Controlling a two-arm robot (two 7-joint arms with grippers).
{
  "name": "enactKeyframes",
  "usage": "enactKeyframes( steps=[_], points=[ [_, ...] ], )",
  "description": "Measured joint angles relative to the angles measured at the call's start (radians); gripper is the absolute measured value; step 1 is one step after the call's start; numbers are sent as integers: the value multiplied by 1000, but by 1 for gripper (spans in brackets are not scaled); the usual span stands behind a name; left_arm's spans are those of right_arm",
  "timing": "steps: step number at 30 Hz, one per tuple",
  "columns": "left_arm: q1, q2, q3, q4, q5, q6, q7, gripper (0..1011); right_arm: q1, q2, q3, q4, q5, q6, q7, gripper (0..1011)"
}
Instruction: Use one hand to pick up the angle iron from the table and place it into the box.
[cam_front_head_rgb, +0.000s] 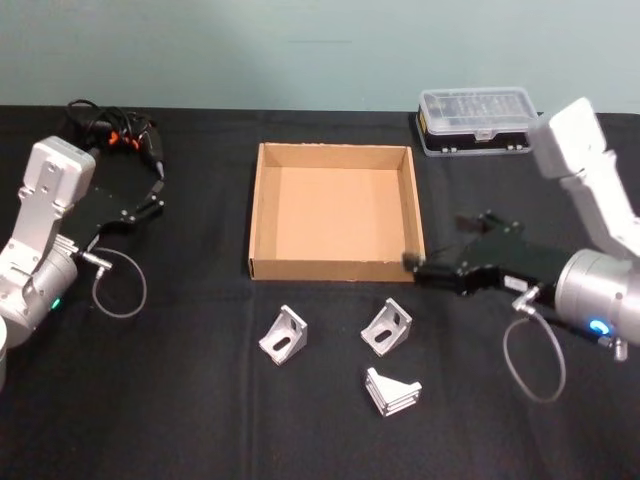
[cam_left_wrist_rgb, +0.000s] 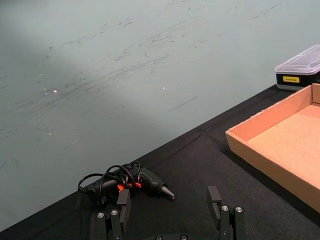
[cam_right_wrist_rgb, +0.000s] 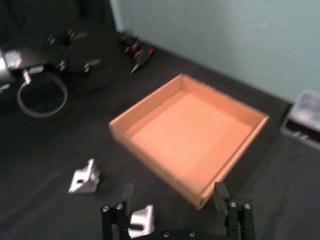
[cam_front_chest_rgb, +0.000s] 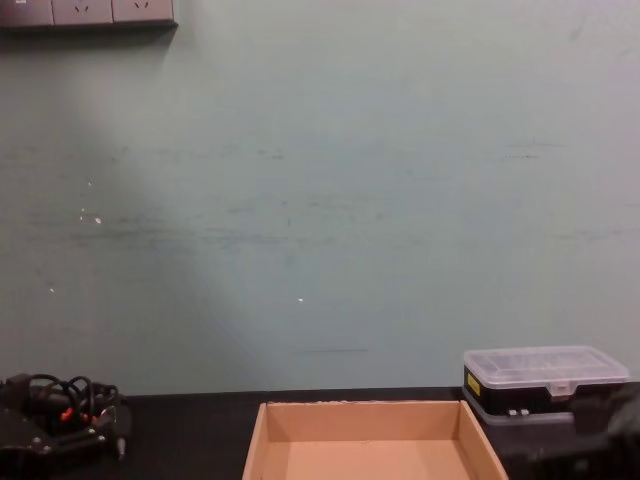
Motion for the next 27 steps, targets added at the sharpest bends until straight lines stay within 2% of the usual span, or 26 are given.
enactKeyframes(
  steps=[9,18,27],
  points=[
    [0,0,0,0,0,0,0,1000,19,18,-65,27,20,59,23,1004],
    [0,0,0,0,0,0,0,1000,21,19,-78,53,52,62,25,1004],
    [0,0,0,0,0,0,0,1000,46,22,-118,82,73,79,33,1004]
  ],
)
